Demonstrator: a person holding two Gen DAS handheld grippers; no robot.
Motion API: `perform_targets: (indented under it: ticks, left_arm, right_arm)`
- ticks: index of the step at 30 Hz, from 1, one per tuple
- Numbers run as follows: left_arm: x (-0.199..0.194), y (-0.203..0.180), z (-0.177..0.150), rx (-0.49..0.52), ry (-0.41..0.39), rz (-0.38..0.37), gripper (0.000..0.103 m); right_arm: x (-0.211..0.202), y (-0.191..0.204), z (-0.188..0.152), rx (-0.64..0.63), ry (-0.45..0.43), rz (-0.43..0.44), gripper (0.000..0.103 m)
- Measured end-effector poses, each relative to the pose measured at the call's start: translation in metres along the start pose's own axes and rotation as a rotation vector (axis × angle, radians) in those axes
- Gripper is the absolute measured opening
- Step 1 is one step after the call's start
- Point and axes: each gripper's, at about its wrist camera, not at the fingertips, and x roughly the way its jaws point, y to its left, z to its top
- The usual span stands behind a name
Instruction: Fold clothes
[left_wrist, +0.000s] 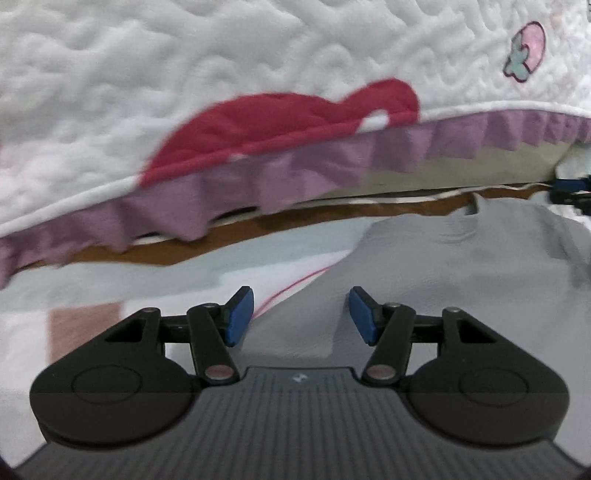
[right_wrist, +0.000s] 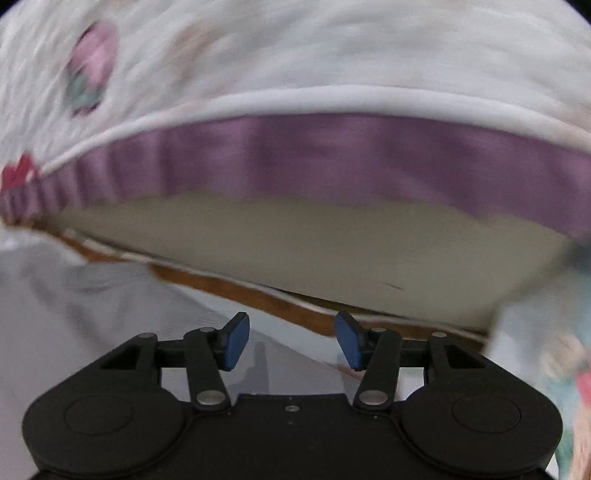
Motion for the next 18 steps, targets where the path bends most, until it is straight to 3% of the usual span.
perform_targets:
  ticks: [7, 12, 18]
  left_arm:
    - [0.019, 0.002, 0.005, -0.090, -0.016, -0.059, 0.058]
    - [0.023, -0.002, 0.003, -0.103, -0.066, -0.130, 0.059]
    - [0.026, -0.008, 0.003, -0.104, -0.049, -0.145, 0.060]
  right_arm:
    - [0.029, 0.023, 0.008, -0.044, 0.078, 0.083, 0.057]
    - [0.039, 0.021, 0.018, 0.021, 0.119, 0.185, 0.059]
    - [0.043, 0.045, 0.015, -0.124, 0.128, 0.197, 0.064]
